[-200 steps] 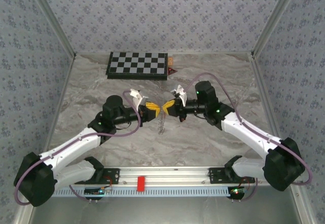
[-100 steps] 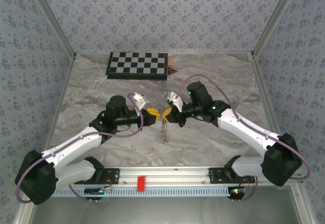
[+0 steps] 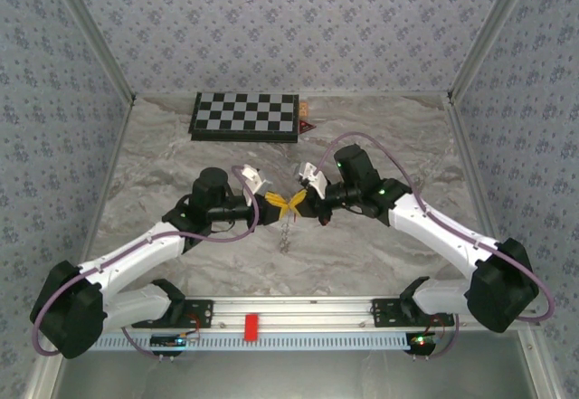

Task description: Put the keys on the keyring

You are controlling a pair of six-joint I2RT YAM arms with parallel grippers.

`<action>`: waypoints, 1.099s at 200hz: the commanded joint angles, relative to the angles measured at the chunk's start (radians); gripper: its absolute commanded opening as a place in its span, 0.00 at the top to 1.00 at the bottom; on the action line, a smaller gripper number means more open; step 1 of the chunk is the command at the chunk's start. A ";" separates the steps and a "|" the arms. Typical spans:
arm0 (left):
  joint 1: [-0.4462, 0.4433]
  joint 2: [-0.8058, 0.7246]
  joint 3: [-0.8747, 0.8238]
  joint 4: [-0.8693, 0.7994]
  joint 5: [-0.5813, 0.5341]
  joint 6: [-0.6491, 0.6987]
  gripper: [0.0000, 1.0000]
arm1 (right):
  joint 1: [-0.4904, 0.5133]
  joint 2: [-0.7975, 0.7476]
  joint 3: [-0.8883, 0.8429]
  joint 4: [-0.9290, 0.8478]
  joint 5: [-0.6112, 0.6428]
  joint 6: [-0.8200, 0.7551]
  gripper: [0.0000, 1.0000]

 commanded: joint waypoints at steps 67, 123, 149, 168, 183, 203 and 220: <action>0.005 0.009 0.040 0.037 0.046 -0.010 0.82 | 0.001 -0.030 -0.005 0.051 -0.073 0.026 1.00; 0.004 -0.014 0.039 0.059 0.049 -0.022 0.82 | 0.013 -0.003 0.006 0.025 -0.084 0.011 1.00; -0.001 -0.010 0.040 0.061 0.059 -0.022 0.83 | 0.025 0.014 0.016 0.007 -0.081 0.001 1.00; -0.004 -0.001 0.044 0.059 0.066 -0.021 0.89 | 0.029 0.017 0.018 0.005 -0.074 -0.004 1.00; -0.006 0.003 0.045 0.059 0.071 -0.019 1.00 | 0.028 0.015 0.018 0.003 -0.071 -0.006 1.00; -0.008 0.004 0.045 0.059 0.070 -0.019 1.00 | 0.026 0.007 0.012 0.006 -0.061 -0.006 1.00; -0.008 0.002 0.040 0.072 0.063 -0.028 1.00 | 0.025 -0.006 0.002 0.018 -0.036 0.002 1.00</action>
